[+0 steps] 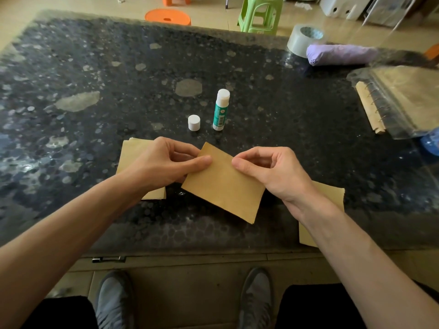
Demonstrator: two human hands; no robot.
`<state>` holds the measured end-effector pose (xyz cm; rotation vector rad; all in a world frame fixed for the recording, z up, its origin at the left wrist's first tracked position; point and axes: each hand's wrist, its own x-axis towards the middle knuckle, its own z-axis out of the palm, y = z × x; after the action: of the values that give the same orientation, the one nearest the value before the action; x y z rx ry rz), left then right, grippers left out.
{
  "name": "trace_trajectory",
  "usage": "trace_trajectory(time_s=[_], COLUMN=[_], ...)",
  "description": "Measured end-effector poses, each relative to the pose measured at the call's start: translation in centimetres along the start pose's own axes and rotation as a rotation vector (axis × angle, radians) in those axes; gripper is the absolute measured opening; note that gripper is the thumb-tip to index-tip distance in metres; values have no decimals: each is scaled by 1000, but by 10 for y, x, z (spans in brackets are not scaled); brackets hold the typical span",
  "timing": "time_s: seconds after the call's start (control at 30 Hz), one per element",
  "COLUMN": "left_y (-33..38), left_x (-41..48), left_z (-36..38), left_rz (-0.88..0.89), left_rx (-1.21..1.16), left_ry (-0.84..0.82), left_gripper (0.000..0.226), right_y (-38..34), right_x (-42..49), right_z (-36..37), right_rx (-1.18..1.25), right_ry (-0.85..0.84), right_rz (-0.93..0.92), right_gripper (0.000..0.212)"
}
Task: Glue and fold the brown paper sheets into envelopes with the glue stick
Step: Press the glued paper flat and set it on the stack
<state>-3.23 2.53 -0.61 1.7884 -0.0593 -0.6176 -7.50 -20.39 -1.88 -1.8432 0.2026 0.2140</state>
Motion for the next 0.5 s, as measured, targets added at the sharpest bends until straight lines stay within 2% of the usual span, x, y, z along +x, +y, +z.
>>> trace_trajectory(time_s=[0.2,0.4,0.5], left_y=[0,-3,-4], left_x=[-5,-5,-3], left_z=[8,8,7], left_rz=[87,109,160], left_rx=[10,40,85], left_ry=[48,-9,39], left_gripper=[6,15,15], right_y=[-2,-4,-4], right_x=[1,-1,-2], right_z=[5,9,10], right_rx=[-25,-78,-36], right_ry=[-52,-73,-76], right_rz=[-91,-144,-112], right_gripper=[14,13,16])
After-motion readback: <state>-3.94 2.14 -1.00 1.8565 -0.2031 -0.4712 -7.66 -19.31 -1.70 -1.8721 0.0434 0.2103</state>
